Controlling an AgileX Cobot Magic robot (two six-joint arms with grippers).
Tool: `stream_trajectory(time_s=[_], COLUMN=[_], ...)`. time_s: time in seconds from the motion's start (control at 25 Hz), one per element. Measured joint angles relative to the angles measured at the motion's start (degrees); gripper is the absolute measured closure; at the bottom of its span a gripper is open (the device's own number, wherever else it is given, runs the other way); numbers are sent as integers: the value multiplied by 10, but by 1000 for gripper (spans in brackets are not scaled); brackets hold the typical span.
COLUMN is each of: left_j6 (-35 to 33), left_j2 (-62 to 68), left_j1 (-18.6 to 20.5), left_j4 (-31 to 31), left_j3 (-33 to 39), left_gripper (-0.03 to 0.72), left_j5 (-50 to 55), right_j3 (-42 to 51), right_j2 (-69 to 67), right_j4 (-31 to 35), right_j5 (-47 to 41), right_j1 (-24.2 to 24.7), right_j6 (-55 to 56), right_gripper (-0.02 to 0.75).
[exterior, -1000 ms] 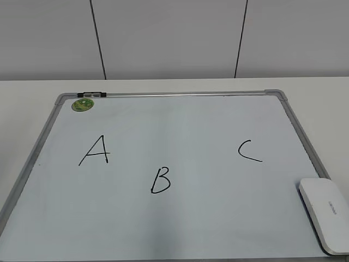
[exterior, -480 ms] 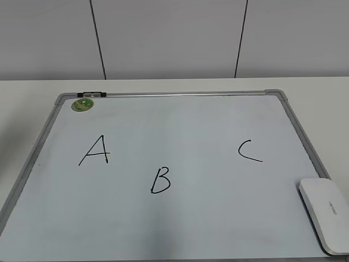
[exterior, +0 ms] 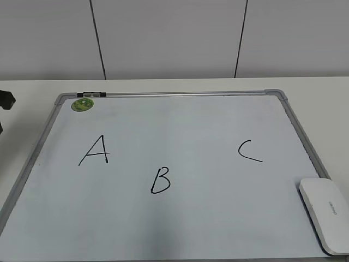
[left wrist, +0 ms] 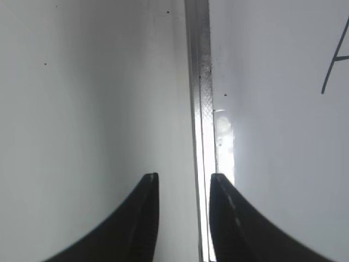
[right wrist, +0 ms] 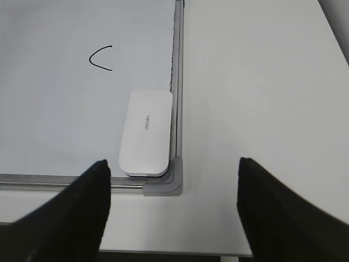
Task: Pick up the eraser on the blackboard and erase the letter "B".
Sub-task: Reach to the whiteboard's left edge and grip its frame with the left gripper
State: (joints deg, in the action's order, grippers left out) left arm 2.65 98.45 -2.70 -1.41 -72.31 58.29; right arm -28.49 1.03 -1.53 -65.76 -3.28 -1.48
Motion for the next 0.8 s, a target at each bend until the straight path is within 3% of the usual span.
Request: stream_trajectory(time_s=[0.8], left_j6=[-1], left_j2=[166], left_j1=[0], left_j4=[14], left_j3=[-101], left_gripper=[443], left_j5=[-17], right_j3=[0], right_j2=[0], right_j4=[0], right_j5=[0], right_j1=[0], right_j6=[0], right_gripper=[202])
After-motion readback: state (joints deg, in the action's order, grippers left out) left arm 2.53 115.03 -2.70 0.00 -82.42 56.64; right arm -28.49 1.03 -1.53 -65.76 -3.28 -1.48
